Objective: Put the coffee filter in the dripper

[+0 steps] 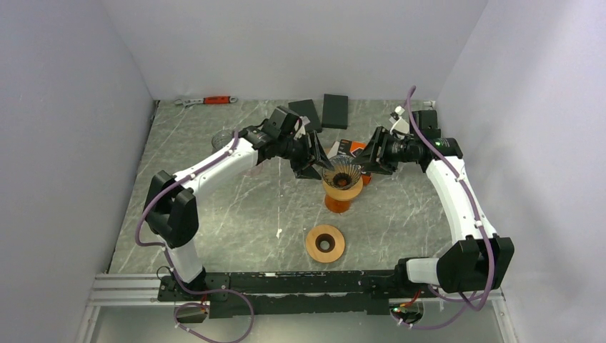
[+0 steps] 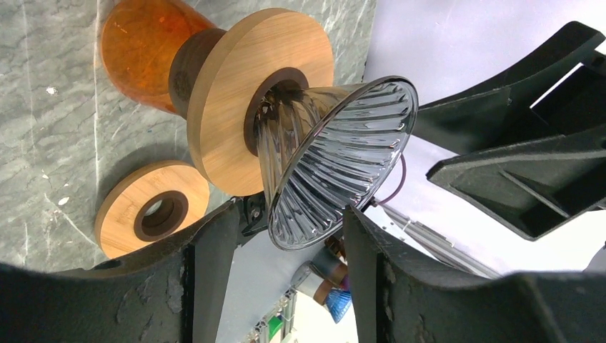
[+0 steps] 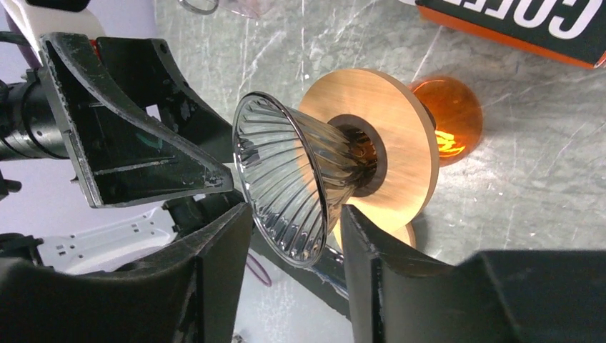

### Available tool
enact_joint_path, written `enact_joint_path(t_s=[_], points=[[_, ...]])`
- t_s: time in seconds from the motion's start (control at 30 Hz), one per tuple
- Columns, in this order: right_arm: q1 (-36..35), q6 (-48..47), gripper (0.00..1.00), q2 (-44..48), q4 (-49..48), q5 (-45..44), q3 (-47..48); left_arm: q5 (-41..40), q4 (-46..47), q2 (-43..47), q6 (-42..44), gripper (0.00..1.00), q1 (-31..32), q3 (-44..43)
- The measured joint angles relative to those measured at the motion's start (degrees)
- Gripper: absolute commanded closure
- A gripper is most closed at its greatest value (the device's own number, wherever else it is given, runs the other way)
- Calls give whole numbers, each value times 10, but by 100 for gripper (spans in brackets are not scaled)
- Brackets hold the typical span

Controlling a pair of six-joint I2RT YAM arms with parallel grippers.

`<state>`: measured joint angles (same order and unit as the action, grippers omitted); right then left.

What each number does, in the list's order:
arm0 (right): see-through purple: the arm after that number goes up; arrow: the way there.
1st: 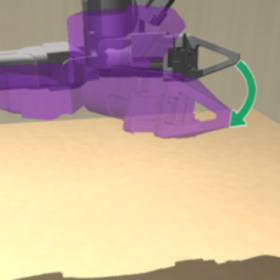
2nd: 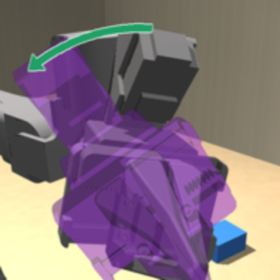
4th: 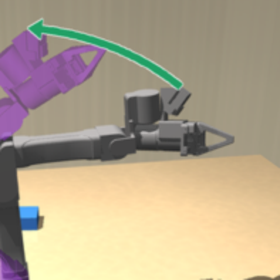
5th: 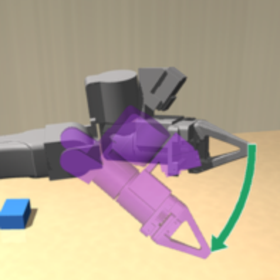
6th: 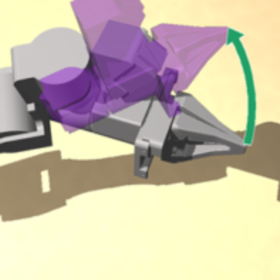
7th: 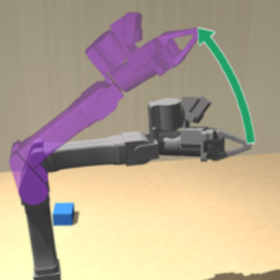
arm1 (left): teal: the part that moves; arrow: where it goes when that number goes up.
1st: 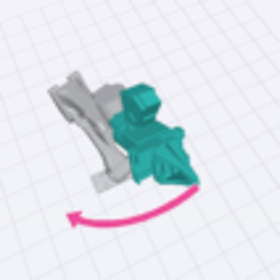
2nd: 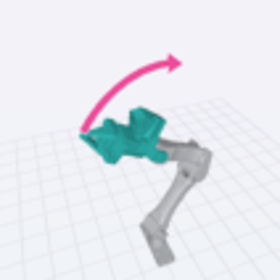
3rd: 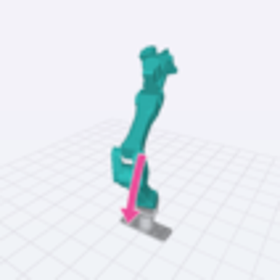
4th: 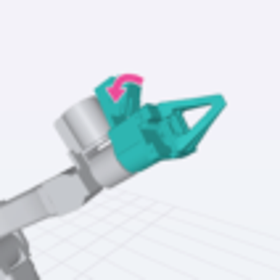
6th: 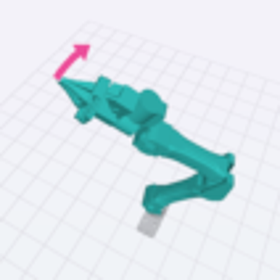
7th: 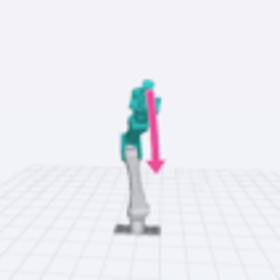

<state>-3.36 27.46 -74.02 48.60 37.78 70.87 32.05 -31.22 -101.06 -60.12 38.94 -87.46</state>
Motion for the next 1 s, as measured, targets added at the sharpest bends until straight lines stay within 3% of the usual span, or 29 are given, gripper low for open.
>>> enact_joint_path(t_s=[0.33,0.7,1.0], points=[[0,-10,71,-2,-1,-1,-39,0,0,1,4,50,0,1],[0,-20,82,-11,-5,0,-54,1,12,1,5,68,2,19],[0,-24,87,-13,-11,1,-60,10,26,-1,4,73,3,19]])
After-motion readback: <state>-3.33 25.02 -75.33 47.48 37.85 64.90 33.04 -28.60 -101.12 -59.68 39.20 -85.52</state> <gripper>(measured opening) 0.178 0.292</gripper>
